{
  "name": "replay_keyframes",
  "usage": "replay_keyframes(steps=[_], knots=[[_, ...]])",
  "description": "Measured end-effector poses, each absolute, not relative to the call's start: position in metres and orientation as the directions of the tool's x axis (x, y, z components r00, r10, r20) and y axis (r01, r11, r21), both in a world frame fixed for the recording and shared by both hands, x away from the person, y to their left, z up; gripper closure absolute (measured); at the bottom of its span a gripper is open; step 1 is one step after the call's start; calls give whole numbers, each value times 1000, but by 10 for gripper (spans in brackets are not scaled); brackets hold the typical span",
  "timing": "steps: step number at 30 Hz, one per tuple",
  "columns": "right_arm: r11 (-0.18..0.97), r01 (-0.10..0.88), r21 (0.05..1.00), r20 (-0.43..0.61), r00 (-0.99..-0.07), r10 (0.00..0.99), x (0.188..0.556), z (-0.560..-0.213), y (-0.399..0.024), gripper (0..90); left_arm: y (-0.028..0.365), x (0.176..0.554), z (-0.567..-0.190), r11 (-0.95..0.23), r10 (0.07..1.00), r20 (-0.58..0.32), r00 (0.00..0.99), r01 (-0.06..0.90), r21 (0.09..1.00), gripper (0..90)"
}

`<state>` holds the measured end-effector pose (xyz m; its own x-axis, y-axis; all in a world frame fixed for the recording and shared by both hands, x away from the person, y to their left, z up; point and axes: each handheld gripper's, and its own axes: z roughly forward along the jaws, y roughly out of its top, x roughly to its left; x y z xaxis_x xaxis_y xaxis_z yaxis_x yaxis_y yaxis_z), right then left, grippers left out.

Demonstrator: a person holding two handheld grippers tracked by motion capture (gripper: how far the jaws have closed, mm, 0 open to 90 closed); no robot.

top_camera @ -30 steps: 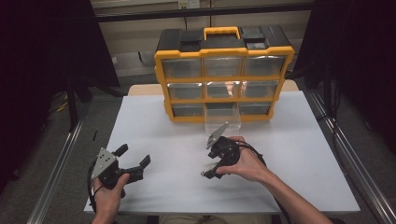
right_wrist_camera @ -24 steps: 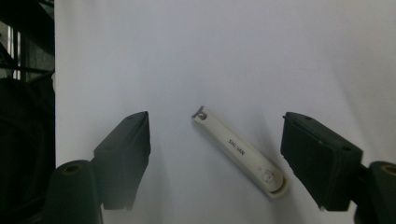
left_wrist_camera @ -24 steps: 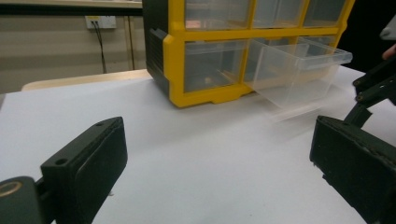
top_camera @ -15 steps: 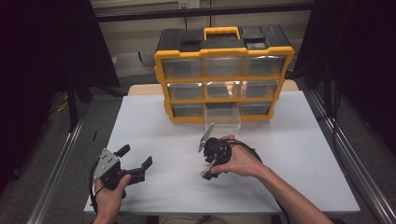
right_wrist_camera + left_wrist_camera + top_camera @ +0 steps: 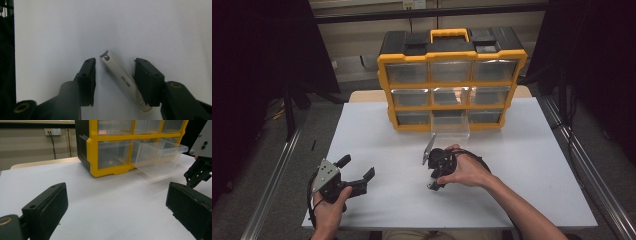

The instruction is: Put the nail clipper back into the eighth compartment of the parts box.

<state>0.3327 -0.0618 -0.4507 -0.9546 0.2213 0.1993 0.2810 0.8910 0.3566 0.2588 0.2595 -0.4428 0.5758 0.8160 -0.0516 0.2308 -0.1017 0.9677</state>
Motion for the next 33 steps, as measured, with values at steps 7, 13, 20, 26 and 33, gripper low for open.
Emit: replay_keyframes(steps=[7,13,20,26,33], knots=[[904,254,343,184,-962,200,334,-452,-60,609,260,259,-443,-101,815,-54,577,232,967,41],[905,246,346,176,-965,195,333,-452,-59,635,259,261,-444,-113,815,-46,578,236,965,46],[910,247,332,151,-967,207,331,-451,-58,690,259,260,-444,-109,808,-52,587,235,966,46],[910,242,337,143,-968,205,332,-451,-58,719,259,260,-444,-108,814,-49,579,234,966,47],[906,243,347,128,-969,211,332,-452,-57,770,259,260,-443,-111,813,-48,580,234,966,47]])
